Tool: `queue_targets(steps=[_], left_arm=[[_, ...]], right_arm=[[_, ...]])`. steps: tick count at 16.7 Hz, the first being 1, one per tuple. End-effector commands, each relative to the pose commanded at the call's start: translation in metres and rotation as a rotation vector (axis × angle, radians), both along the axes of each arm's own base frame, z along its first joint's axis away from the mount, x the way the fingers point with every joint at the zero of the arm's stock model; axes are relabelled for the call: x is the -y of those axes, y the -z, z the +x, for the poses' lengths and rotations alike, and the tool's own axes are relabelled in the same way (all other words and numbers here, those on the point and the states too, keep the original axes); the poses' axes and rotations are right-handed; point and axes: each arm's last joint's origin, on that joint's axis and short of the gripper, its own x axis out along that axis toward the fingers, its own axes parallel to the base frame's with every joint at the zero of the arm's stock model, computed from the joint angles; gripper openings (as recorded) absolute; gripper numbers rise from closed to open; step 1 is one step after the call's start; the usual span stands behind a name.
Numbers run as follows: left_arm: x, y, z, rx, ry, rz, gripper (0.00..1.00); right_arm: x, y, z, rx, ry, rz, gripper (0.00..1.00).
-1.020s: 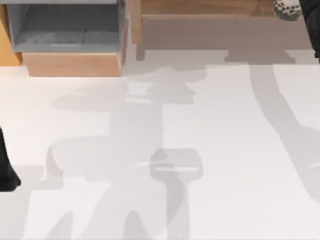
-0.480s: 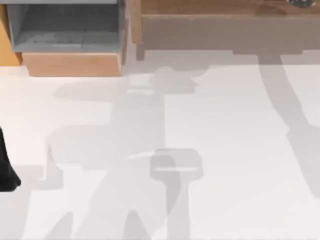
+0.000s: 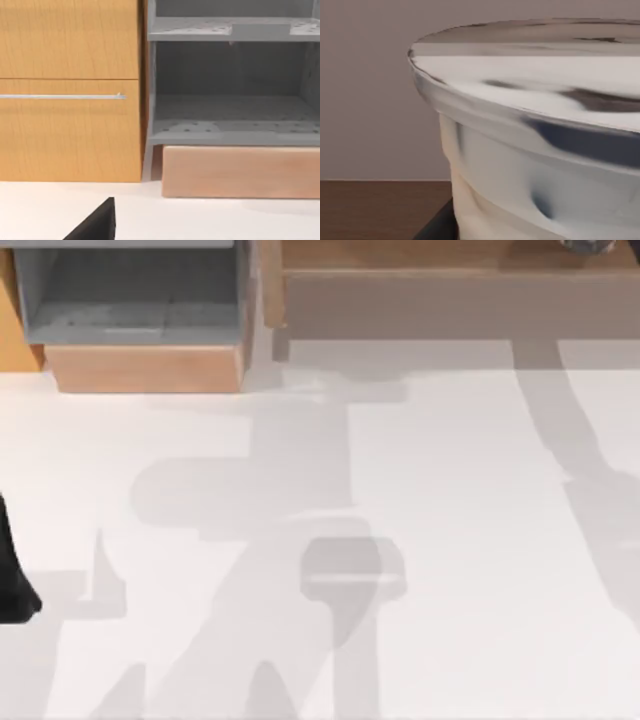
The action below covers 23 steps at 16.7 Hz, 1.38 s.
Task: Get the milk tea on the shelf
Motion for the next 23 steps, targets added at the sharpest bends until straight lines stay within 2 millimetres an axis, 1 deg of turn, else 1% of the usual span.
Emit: queue_targets(steps=[2, 6, 19, 20, 23], left_arm=[[0.0, 0.0, 0.0, 0.0, 0.0, 0.0, 1.0], [0.0, 0.0, 0.0, 0.0, 0.0, 0.0, 1.0], [0.0, 0.0, 0.0, 0.0, 0.0, 0.0, 1.0], [0.0, 0.0, 0.0, 0.0, 0.0, 0.0, 1.0], [0.0, 0.0, 0.0, 0.0, 0.0, 0.0, 1.0]], right_arm=[[0.0012, 0.006, 0.0092, 0.004, 0.001, 0.0, 0.0], [0.0012, 0.0083, 0.0107, 0.0, 0.0, 0.0, 0.0], [0.0012, 0.0083, 0.0107, 0.0, 0.0, 0.0, 0.98], [0.0012, 0.0083, 0.0107, 0.0, 0.0, 0.0, 1.0], [0.0012, 0.0083, 0.0107, 0.0, 0.0, 0.0, 1.0]])
